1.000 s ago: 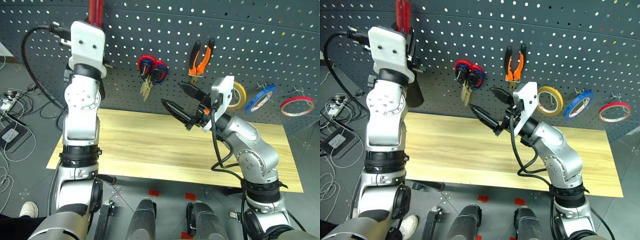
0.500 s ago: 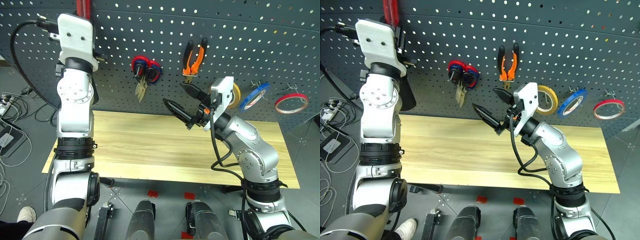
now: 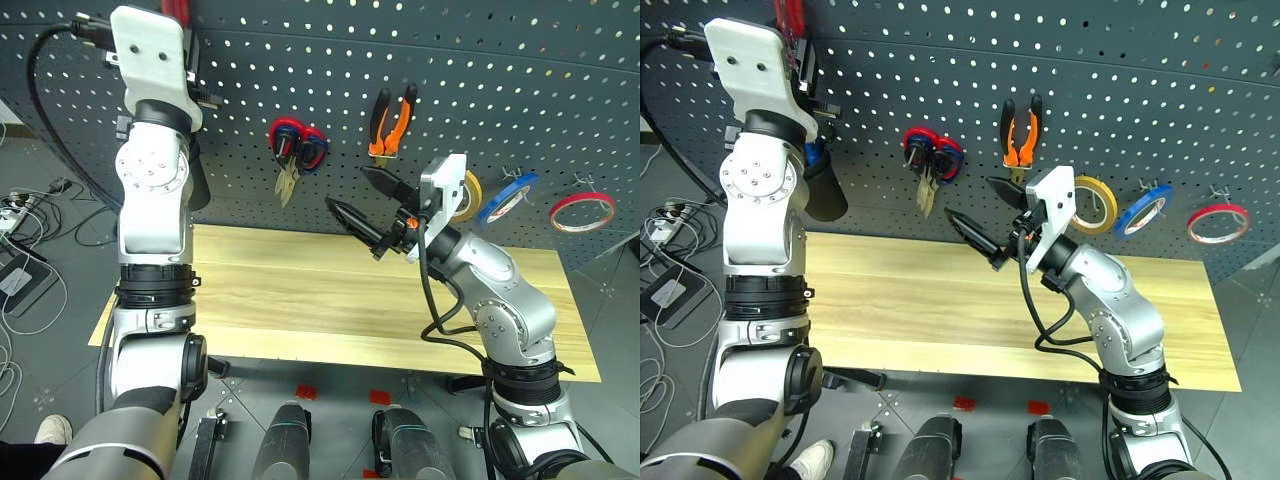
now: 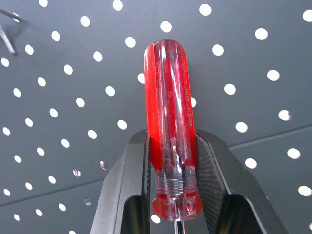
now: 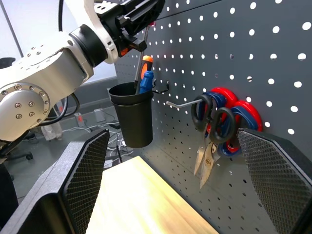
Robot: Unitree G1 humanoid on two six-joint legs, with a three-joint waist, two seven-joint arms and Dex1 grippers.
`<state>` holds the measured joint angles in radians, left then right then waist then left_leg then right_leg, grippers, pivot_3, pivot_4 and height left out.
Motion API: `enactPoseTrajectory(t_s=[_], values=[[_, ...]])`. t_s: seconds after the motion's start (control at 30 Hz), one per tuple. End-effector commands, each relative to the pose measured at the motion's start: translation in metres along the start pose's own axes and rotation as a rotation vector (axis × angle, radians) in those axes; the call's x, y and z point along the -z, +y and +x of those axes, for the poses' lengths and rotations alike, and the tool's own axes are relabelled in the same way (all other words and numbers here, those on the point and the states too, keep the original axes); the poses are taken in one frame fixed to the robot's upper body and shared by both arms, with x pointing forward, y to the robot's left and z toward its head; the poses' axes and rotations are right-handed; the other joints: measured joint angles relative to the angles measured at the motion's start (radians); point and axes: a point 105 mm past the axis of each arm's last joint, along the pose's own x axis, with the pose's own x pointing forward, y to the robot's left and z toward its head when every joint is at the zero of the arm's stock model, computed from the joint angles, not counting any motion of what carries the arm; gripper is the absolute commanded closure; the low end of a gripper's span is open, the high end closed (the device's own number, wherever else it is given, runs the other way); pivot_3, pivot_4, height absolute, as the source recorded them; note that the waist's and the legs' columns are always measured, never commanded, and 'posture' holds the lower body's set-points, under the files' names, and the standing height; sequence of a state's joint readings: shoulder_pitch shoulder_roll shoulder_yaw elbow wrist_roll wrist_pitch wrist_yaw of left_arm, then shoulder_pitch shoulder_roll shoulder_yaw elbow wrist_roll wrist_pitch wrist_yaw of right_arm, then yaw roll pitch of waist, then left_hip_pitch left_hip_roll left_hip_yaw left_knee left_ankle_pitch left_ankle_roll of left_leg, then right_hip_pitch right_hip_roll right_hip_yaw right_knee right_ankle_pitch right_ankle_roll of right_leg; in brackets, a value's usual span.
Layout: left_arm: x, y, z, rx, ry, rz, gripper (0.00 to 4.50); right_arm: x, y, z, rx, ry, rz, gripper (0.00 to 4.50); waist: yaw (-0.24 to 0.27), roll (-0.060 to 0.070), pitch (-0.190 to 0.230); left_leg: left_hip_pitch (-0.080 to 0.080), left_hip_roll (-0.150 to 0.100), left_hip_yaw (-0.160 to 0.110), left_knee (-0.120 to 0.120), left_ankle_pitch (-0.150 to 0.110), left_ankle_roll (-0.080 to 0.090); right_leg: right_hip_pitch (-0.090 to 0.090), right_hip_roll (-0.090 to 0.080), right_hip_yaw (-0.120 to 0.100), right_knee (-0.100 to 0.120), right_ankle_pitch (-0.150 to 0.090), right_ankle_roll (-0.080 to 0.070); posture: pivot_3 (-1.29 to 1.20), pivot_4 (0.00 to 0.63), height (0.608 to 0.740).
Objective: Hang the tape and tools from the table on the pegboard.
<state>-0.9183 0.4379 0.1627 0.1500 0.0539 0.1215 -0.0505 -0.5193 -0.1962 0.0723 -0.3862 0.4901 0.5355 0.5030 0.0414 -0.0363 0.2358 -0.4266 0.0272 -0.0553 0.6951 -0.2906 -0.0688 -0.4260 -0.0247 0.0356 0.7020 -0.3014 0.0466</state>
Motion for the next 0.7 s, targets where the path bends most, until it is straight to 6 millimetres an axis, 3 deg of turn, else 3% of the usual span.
enactPoseTrajectory(t_s=[0.03,0.23,0.7], values=[[-0.024,0.018,0.0,-0.063,-0.065,-0.002,3.56,-0.007,0.002,-0.002,-0.001,-0.03,-0.029,0.0,0.0,0.0,-0.002,0.0,0.0,0.0,0.0,0.0,0.0,0.0,0.0,0.0,0.0,0.0,0.0,0.15,0.161,0.74],[-0.021,0.035,-0.004,-0.105,-0.036,0.037,3.56,-0.004,0.0,-0.002,-0.001,-0.025,-0.028,0.0,-0.004,0.0,-0.006,0.0,0.0,0.0,0.0,0.0,0.0,0.0,0.0,0.0,0.001,0.0,0.0,0.17,0.166,0.74],[0.004,0.03,-0.003,-0.088,0.016,0.043,3.56,-0.003,0.001,-0.001,-0.005,-0.018,-0.017,0.0,0.013,0.0,-0.009,0.001,-0.001,0.0,0.001,0.0,0.0,0.0,0.0,0.001,0.003,0.0,0.0,0.17,0.207,0.74]])
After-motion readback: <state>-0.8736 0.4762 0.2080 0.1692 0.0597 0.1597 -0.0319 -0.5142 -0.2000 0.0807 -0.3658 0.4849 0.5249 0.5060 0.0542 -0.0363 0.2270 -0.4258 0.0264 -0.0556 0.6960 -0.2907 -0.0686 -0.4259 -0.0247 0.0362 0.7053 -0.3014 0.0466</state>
